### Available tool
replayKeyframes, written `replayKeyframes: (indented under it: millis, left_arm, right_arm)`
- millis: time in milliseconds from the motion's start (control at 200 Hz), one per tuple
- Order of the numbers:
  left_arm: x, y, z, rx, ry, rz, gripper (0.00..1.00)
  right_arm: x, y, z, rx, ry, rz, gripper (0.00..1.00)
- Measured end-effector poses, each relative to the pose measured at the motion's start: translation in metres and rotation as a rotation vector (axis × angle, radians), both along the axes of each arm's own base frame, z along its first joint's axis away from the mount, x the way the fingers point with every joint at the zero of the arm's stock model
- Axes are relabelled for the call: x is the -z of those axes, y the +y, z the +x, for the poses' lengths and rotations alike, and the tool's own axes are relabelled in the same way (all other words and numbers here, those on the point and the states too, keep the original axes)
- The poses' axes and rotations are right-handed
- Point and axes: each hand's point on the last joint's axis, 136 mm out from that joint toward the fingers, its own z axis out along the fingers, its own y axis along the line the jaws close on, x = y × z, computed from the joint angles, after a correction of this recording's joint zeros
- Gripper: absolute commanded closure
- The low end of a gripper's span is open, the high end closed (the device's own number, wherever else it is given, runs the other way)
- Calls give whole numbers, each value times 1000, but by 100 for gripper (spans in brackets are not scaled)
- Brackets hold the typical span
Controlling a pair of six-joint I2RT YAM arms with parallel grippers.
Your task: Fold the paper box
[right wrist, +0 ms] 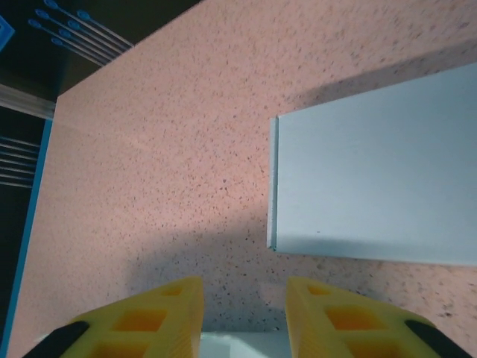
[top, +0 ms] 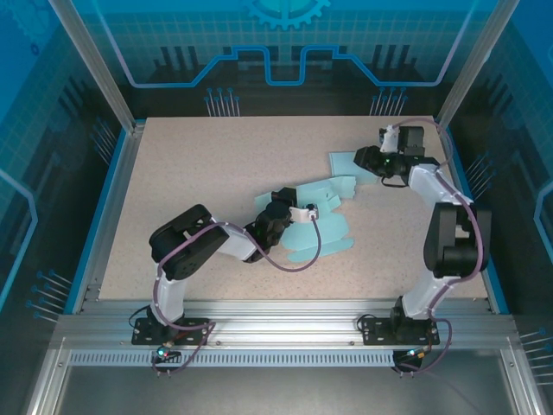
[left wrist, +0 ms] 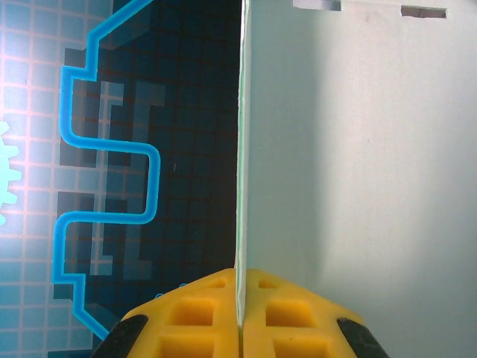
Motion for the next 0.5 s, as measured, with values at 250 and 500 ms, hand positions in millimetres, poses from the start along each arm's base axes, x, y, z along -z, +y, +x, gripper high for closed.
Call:
replayKeyframes:
  millis: [250, 500]
  left_arm:
    - [1, 0, 0, 0, -1, 8, 100]
    - [3, 2, 1, -6, -15, 44, 100]
  right_arm:
    - [57, 21, -10, -74, 166, 53, 68]
    - [58, 30, -20, -98, 154, 96, 68]
